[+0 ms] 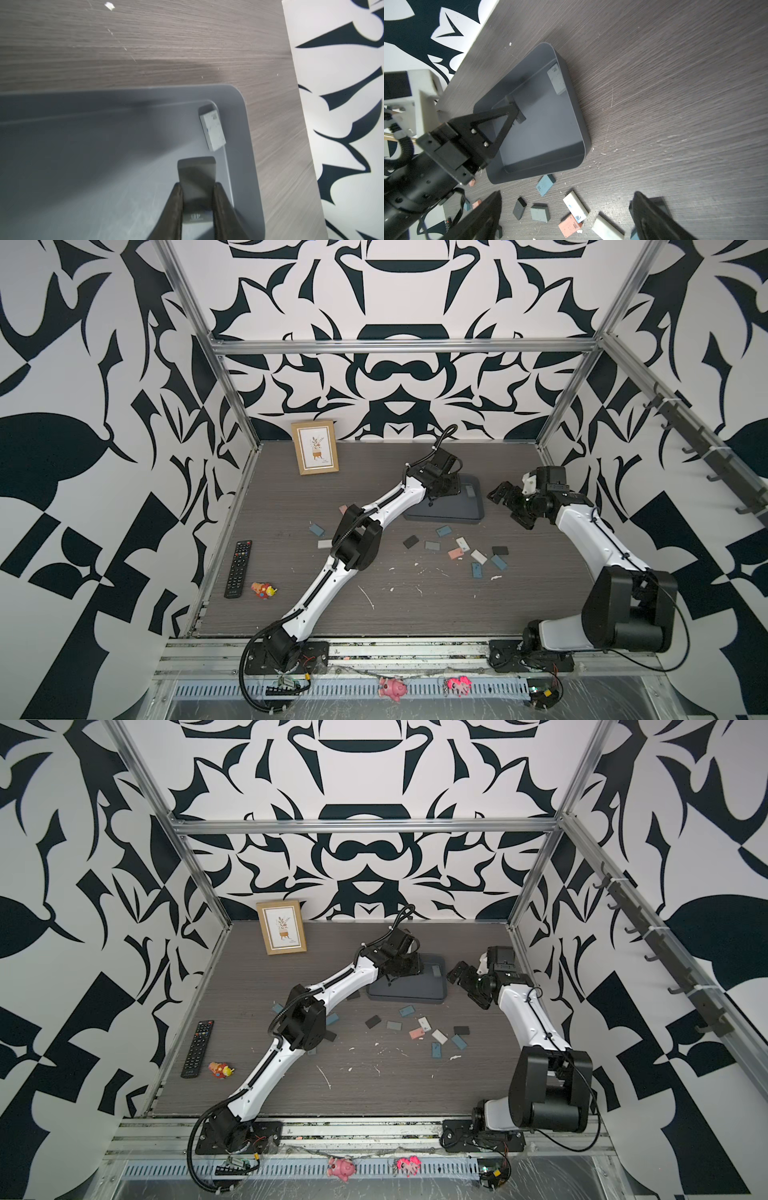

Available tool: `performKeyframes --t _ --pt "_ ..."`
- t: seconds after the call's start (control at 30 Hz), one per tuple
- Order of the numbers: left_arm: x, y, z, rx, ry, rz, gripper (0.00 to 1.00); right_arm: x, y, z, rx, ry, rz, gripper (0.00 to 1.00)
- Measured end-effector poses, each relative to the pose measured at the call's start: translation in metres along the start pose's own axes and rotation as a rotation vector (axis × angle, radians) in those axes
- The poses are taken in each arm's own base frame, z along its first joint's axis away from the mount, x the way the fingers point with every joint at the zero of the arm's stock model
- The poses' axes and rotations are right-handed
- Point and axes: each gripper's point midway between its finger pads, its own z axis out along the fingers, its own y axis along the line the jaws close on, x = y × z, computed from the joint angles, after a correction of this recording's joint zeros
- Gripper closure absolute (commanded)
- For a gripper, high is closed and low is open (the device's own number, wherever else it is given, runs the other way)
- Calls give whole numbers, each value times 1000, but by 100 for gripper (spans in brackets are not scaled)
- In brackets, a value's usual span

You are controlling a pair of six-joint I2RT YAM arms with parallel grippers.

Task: Put the eraser in the storage box
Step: Place the eraser in the storage box.

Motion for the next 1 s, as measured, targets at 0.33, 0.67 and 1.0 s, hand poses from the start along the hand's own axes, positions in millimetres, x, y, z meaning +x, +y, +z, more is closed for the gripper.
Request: performKeyframes --t 0.33,0.67,1.0 --pt "-3 5 22 38 -32 -56 79 6 -3 2 0 9 12 1" --pt "4 0 33 55 -39 -70 77 3 -2 -3 -9 -7 11 1" --pt "12 1 49 66 -51 -95 74 6 -8 0 -1 -1 20 1"
